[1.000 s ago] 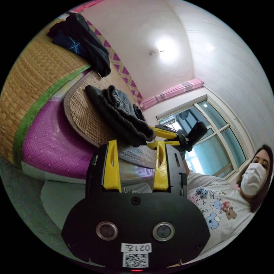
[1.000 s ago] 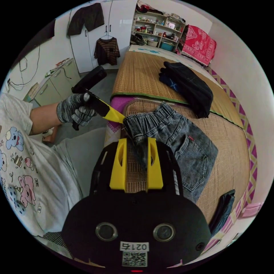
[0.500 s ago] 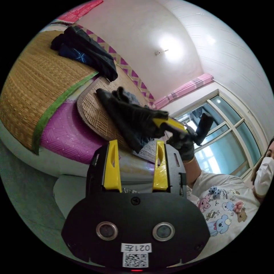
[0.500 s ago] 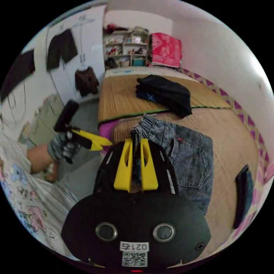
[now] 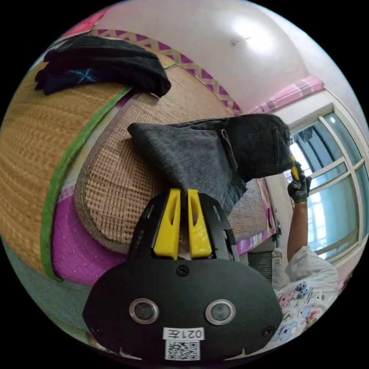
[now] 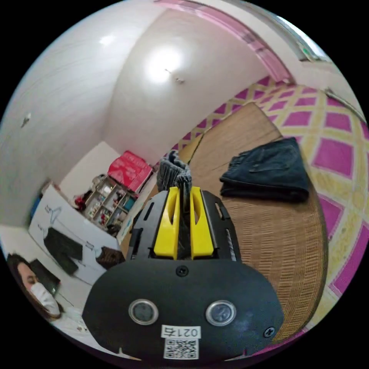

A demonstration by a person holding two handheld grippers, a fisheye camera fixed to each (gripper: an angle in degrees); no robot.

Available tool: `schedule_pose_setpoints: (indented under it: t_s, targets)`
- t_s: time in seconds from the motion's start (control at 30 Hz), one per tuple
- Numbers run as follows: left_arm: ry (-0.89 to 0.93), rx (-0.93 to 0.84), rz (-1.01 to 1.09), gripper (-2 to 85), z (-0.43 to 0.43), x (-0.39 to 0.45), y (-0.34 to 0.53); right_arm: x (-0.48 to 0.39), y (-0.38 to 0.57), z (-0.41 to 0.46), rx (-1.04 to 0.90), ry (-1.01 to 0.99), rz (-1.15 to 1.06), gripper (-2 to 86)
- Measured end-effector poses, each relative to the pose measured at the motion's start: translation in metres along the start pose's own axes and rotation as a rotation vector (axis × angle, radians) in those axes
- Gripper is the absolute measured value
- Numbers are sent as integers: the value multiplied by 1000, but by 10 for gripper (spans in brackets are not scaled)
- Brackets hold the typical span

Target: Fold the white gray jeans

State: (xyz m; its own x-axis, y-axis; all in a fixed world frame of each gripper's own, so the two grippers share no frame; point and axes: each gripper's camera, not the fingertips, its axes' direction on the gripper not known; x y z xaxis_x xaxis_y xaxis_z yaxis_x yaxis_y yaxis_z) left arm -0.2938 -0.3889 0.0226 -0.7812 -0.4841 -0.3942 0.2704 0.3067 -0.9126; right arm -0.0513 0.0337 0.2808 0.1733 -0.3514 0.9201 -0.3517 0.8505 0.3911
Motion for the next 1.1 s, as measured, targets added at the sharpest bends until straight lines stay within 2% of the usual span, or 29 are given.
schedule_pose_setpoints:
  t_s: [0.13,0.23,0.33,0.47,0.53,0.6,0.67,0.77,0.83,0.97,1.03,1.1]
  targets:
    - [7,-42,93,-5,23,30,-41,108,-9,-62,-46,108,245,39]
    - [-111,-130,193,-7,59,64,-83,170,10,-98,-102,103,382,37]
    - [-120,-198,251,-8,86,82,-111,189,26,-137,-62,30,384,36]
    - [-126,-295,236,-4,131,71,-109,201,46,-164,-60,93,358,40]
    - [-81,-237,249,0,133,68,-102,231,68,-165,-105,121,466,44]
    - [-83,-172,261,3,124,72,-93,236,75,-173,-75,54,479,48]
    - [-125,-94,286,1,105,82,-84,216,69,-181,-74,101,391,56]
    - [-133,24,450,5,75,129,-60,153,59,-201,11,344,158,70]
    - [-100,8,555,27,80,167,-47,97,54,-184,-6,479,-87,74]
    - [-4,-67,775,81,140,260,-17,44,54,-112,-134,444,-362,76]
    - [-37,-94,840,99,174,292,-7,21,62,-62,-183,432,-515,75]
    - [-75,-117,869,120,213,318,-2,13,66,-29,-240,450,-579,76]
